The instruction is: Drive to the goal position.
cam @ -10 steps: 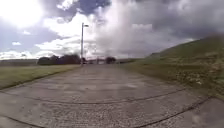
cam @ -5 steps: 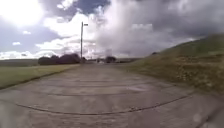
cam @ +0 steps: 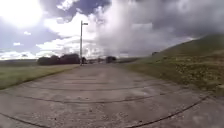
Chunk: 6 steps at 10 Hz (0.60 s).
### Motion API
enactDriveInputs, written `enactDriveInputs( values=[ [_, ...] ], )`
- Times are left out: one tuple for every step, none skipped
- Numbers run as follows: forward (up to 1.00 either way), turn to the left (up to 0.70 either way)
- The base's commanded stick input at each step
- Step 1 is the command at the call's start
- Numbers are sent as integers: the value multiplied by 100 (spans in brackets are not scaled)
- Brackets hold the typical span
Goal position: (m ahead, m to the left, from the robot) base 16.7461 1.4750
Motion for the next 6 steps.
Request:
enactDriveInputs(
  values=[
    [70,0],
    [70,0],
    [70,0],
    [70,0],
    [70,0],
    [70,0]
  ],
)
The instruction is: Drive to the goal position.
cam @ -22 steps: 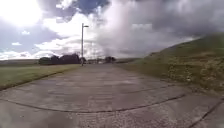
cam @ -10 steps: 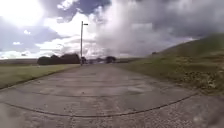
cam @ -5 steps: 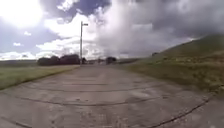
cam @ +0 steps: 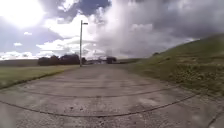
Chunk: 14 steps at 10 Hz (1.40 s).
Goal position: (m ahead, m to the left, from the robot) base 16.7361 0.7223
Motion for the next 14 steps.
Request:
enactDriveInputs(
  values=[
    [70,0],
    [70,0],
    [70,0],
    [70,0],
    [70,0],
    [70,0],
    [70,0],
    [70,0],
    [70,0],
    [70,0],
    [70,0],
    [70,0],
    [70,0],
    [70,0]
  ],
)
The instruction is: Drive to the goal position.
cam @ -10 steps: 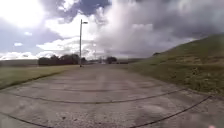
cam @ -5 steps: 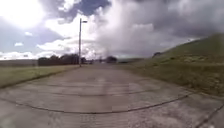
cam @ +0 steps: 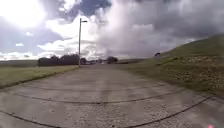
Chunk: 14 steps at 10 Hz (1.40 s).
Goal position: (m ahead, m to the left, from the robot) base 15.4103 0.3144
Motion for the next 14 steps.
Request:
enactDriveInputs(
  values=[
    [70,0],
    [70,0],
    [70,0],
    [70,0],
    [70,0],
    [70,0],
    [70,0],
    [70,0],
    [70,0],
    [70,0],
    [70,0],
    [70,0],
    [70,0],
    [70,0]
  ],
)
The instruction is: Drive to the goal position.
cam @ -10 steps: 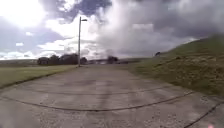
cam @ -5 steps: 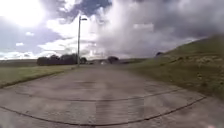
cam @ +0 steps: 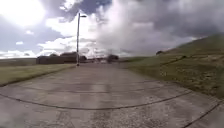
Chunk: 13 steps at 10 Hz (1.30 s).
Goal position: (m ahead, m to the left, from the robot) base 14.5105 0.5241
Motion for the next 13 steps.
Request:
enactDriveInputs(
  values=[
    [70,0],
    [70,0],
    [70,0],
    [70,0],
    [70,0],
    [70,0],
    [70,0],
    [70,0],
    [70,0],
    [70,0],
    [70,0],
    [70,0],
    [70,0]
  ],
)
